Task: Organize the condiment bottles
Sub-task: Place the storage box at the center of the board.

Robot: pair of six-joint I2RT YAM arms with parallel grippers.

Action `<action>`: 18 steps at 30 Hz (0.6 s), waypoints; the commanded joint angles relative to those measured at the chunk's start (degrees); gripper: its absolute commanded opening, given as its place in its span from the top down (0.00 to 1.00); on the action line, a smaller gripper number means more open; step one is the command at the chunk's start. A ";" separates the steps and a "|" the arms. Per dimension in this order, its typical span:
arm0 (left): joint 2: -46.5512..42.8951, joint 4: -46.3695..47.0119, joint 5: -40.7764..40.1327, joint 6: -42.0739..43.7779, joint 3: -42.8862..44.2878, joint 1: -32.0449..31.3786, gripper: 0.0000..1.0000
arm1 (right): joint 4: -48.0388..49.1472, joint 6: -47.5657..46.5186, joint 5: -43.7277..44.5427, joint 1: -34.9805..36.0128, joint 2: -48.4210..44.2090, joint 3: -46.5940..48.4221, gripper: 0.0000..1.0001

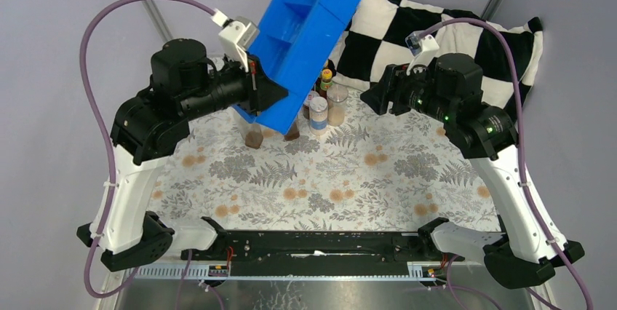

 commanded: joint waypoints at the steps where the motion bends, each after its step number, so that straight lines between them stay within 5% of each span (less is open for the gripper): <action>1: -0.27 1.65 -0.59 6.61 2.71 -4.78 1.00 | -2.69 -1.70 2.92 0.32 -0.03 4.21 0.37; 11: 2.61 -1.64 -22.56 4.40 -8.41 -24.87 1.00 | -17.97 -4.02 10.38 0.37 3.89 25.96 0.36; 18: 7.22 -0.63 -36.41 -1.60 -17.90 -29.87 1.00 | -24.06 -4.01 12.16 0.33 4.73 35.87 0.36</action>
